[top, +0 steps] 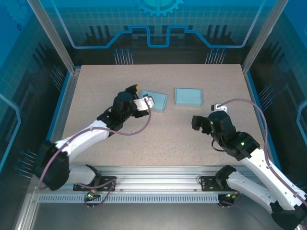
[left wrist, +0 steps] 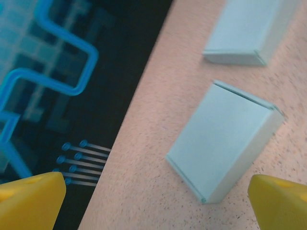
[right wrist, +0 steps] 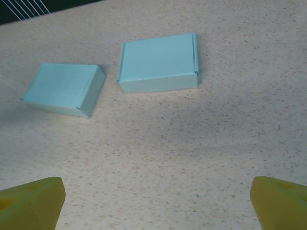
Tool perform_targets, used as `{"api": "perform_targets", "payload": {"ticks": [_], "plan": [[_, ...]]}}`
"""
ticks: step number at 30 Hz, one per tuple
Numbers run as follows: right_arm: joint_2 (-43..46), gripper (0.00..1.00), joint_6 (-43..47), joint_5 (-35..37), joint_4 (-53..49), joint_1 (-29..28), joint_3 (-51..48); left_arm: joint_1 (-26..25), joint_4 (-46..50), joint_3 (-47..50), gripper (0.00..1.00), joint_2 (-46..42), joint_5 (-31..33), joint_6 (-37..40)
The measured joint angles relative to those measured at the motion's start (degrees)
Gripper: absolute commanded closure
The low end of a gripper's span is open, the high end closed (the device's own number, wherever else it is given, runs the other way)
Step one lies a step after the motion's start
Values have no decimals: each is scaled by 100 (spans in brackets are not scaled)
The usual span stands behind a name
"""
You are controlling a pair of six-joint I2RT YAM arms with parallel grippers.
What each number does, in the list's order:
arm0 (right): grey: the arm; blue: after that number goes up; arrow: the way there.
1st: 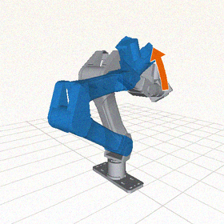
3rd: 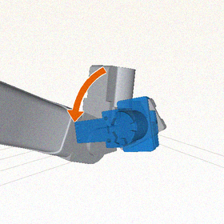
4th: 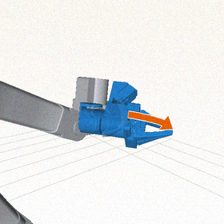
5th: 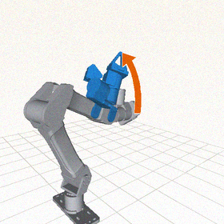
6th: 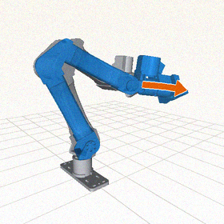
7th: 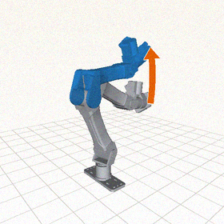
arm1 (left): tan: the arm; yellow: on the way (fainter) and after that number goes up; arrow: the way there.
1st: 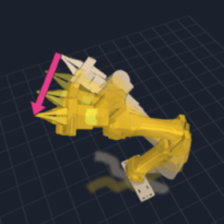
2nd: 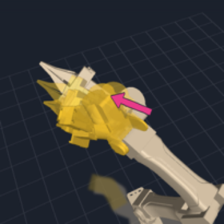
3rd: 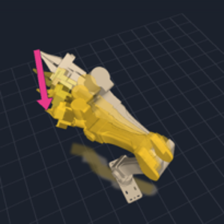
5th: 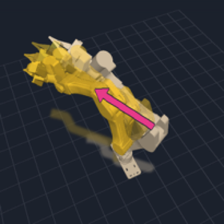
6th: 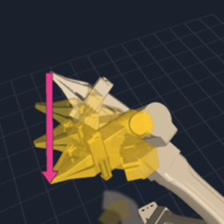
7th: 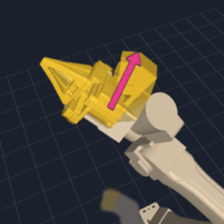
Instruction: Fold the paper box
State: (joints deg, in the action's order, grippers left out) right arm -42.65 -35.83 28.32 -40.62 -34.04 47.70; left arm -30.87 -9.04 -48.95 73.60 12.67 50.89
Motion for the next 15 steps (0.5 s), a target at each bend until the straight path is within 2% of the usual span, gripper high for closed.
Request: {"api": "perform_targets", "payload": {"ticks": [5,15], "plan": [[0,0,809,151,476,190,-393,85,179,494,1,-1014,614,-1447],[345,0,2750,249,2444,691,-1932,577,221,1692,1,-1572,2026,-4070]]}}
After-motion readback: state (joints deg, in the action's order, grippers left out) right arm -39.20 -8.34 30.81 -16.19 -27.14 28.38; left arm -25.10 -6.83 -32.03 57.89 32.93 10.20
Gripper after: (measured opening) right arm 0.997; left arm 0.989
